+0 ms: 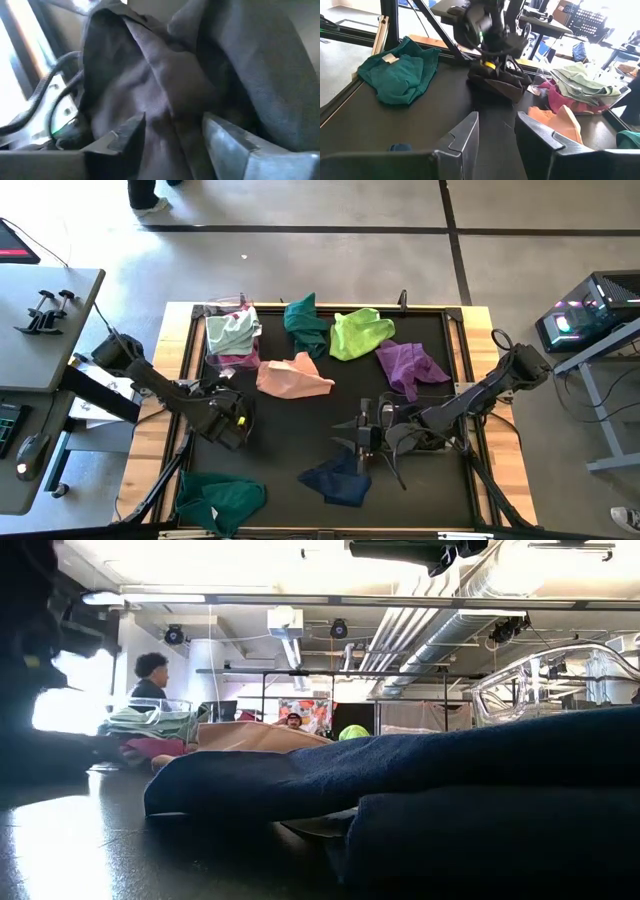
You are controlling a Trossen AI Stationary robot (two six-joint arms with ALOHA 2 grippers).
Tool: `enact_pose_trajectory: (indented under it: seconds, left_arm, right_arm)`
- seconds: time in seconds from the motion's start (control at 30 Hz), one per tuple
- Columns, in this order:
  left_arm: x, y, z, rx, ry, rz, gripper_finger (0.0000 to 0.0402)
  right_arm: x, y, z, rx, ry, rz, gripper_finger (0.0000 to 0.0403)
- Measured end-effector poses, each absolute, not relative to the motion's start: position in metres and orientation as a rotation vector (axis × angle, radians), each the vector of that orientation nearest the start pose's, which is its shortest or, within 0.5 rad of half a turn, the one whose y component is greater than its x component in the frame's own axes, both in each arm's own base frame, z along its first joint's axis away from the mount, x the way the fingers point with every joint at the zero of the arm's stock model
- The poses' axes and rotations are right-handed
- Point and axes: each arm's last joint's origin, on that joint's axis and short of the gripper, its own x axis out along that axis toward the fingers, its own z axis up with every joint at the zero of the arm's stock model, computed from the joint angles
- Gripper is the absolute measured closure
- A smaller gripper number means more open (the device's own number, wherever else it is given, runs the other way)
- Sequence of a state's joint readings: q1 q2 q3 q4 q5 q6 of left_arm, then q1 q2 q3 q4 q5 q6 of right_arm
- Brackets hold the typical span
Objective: Sort towels by color in basket
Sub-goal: Put the black towel into the right transparent bin
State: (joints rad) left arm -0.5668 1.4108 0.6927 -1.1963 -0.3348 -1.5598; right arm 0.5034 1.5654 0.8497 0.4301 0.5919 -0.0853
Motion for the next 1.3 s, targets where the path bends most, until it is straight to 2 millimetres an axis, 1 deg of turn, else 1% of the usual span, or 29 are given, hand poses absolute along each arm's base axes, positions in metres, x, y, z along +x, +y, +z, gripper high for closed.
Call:
enact_pose_trajectory:
  seconds: [0.07, 0.13, 0.23, 0.33, 0.43, 0.5, 0.6, 0.7, 0.77, 0.83, 0.93, 1.07, 1.13, 1.2, 1.3]
  left_arm:
    - [0.154, -0.085, 0.160, -0.355, 1.255, 1.075, 0.0193]
    - [0.159, -0.085, 0.157, -0.394, 1.234, 1.036, 0.0180]
    - [0.164, -0.085, 0.149, -0.447, 1.225, 0.967, 0.0179]
    - [0.166, -0.082, 0.136, -0.512, 1.228, 0.914, 0.0197]
    - [0.162, -0.076, 0.125, -0.533, 1.215, 0.897, 0.0222]
    - [0.161, -0.075, 0.122, -0.537, 1.196, 0.894, 0.0241]
    - [0.163, -0.077, 0.123, -0.529, 1.192, 0.882, 0.0281]
    - [0.170, -0.083, 0.130, -0.512, 1.172, 0.826, 0.0334]
    - [0.181, -0.090, 0.138, -0.523, 1.122, 0.752, 0.0374]
    - [0.191, -0.095, 0.147, -0.500, 1.038, 0.693, 0.0392]
    - [0.210, -0.102, 0.159, -0.457, 0.895, 0.581, 0.0385]
    - [0.231, -0.111, 0.177, -0.374, 0.706, 0.448, 0.0392]
    - [0.239, -0.114, 0.186, -0.329, 0.633, 0.400, 0.0397]
    - [0.244, -0.117, 0.193, -0.304, 0.576, 0.361, 0.0398]
    - [0.249, -0.119, 0.199, -0.281, 0.519, 0.315, 0.0398]
  right_arm:
    - [0.298, 0.145, 0.226, -0.231, 0.247, -0.077, 0.0281]
    - [0.298, 0.145, 0.226, -0.228, 0.246, -0.078, 0.0281]
    - [0.298, 0.146, 0.227, -0.223, 0.242, -0.078, 0.0281]
    - [0.298, 0.146, 0.227, -0.222, 0.242, -0.078, 0.0281]
    - [0.298, 0.146, 0.227, -0.220, 0.242, -0.078, 0.0281]
    - [0.298, 0.146, 0.226, -0.222, 0.245, -0.078, 0.0281]
    - [0.298, 0.146, 0.226, -0.215, 0.248, -0.078, 0.0281]
    - [0.298, 0.145, 0.225, -0.208, 0.254, -0.081, 0.0281]
    - [0.298, 0.145, 0.225, -0.211, 0.258, -0.082, 0.0281]
    - [0.298, 0.143, 0.225, -0.208, 0.260, -0.086, 0.0281]
    - [0.301, 0.141, 0.222, -0.187, 0.273, -0.089, 0.0281]
    - [0.309, 0.135, 0.208, -0.178, 0.320, -0.026, 0.0281]
    - [0.315, 0.131, 0.201, -0.200, 0.339, 0.014, 0.0281]
    - [0.321, 0.126, 0.194, -0.202, 0.337, 0.008, 0.0276]
    - [0.330, 0.120, 0.189, -0.242, 0.302, 0.024, 0.0256]
